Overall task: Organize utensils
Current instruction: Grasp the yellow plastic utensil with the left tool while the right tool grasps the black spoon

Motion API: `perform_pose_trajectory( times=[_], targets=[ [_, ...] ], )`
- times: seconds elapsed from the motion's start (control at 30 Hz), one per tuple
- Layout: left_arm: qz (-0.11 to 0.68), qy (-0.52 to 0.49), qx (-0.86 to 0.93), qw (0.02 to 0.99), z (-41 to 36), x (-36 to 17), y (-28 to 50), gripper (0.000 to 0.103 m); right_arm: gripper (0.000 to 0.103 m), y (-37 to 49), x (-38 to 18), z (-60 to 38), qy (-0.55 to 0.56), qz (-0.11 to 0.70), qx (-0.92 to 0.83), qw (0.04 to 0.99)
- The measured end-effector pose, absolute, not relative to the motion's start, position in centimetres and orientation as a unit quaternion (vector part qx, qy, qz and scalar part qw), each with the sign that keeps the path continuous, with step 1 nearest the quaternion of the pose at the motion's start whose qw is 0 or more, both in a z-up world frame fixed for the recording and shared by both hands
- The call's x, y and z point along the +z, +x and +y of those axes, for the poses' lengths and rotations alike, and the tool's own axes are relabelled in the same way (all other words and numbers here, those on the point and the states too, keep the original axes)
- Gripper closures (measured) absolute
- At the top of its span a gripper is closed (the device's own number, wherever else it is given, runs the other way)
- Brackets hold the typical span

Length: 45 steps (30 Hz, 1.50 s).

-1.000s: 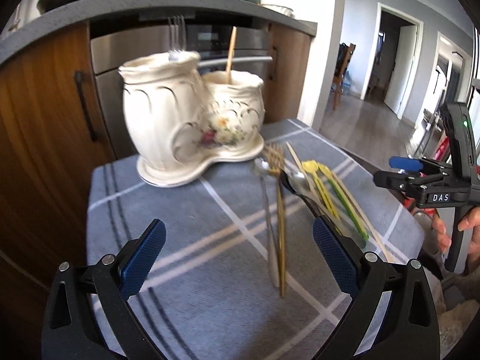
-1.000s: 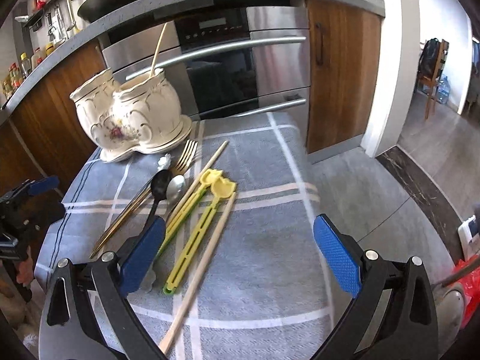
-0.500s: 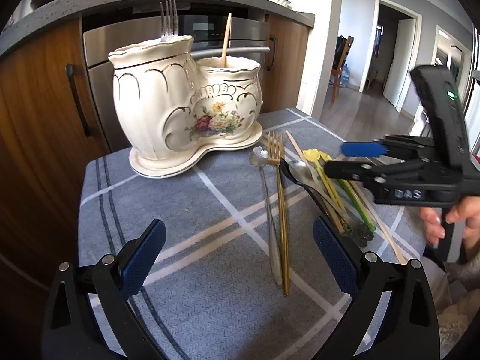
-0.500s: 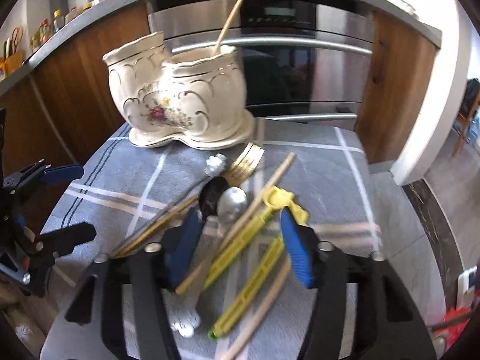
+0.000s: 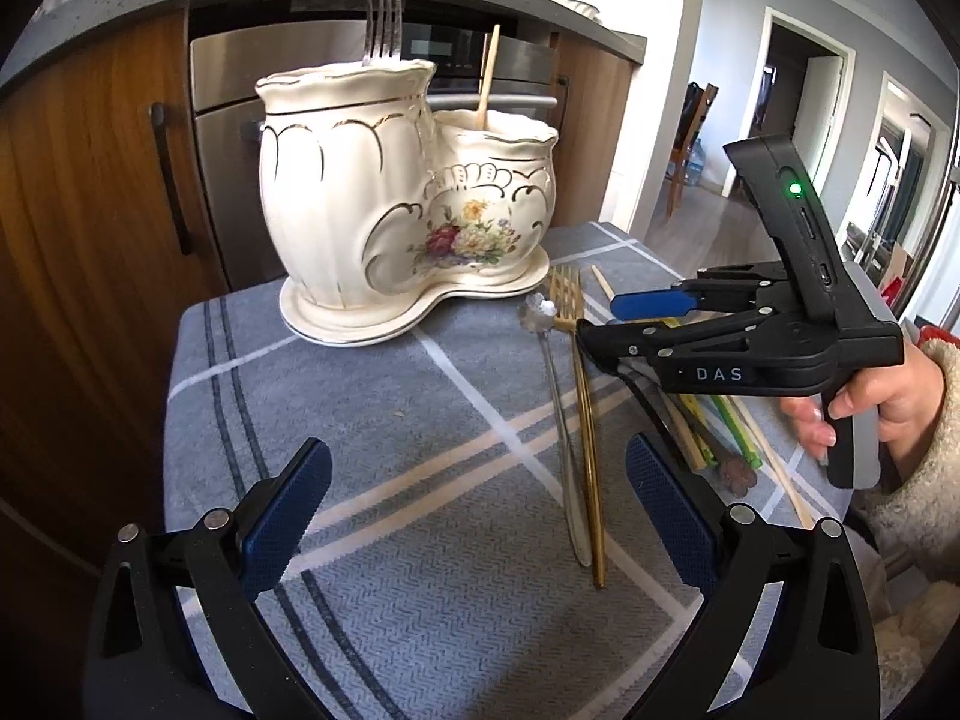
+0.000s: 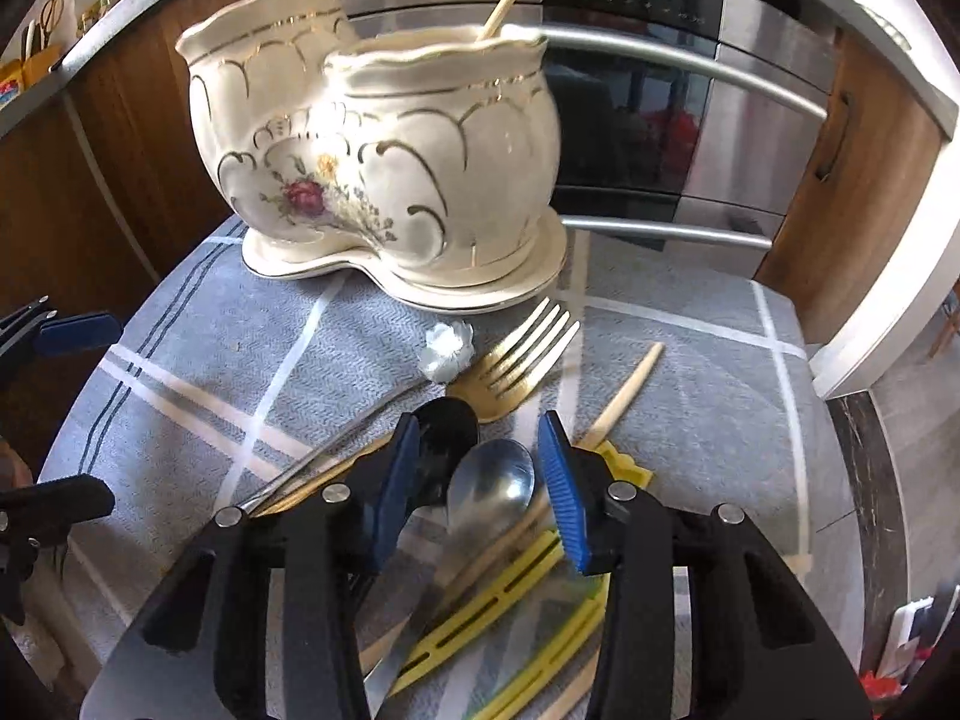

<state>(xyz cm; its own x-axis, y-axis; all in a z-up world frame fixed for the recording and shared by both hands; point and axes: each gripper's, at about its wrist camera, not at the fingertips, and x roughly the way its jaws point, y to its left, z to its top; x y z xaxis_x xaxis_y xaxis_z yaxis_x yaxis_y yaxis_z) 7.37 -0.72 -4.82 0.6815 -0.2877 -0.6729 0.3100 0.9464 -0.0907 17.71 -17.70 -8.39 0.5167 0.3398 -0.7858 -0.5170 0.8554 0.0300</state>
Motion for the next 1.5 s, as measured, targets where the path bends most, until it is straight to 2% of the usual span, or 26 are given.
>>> perform_pose_trajectory(
  times=[0.3,0.67,0.9,0.97,1.0,1.03,1.5],
  targets=[
    [0.368,0.009,-0.160,0.916,-0.3,-5.1,7.7,0.006,0.074,19.2,-8.7,-17.8,-0.070,0.453,0.279,0.844],
    [0.371,0.006,-0.157,0.915,-0.1,-5.1,7.9,0.006,0.074,21.5,-8.7,-19.9,0.013,0.488,0.343,0.802],
    [0.373,0.006,-0.155,0.915,-0.2,-5.2,8.0,0.006,0.074,21.3,-8.6,-20.0,0.019,0.488,0.356,0.797],
    [0.373,0.007,-0.155,0.915,-0.2,-5.3,8.0,0.006,0.085,21.1,-8.4,-20.1,0.020,0.483,0.356,0.800],
    [0.374,0.007,-0.155,0.914,-0.2,-5.3,8.0,0.006,0.095,21.0,-8.4,-20.0,0.026,0.482,0.358,0.800],
    [0.374,0.007,-0.154,0.914,-0.2,-5.3,8.0,0.006,0.098,20.9,-8.3,-20.1,0.032,0.480,0.354,0.802],
    [0.377,0.020,-0.177,0.909,-2.7,-5.2,8.7,0.008,0.101,17.7,-4.4,-24.3,0.075,0.401,0.296,0.863]
  ],
)
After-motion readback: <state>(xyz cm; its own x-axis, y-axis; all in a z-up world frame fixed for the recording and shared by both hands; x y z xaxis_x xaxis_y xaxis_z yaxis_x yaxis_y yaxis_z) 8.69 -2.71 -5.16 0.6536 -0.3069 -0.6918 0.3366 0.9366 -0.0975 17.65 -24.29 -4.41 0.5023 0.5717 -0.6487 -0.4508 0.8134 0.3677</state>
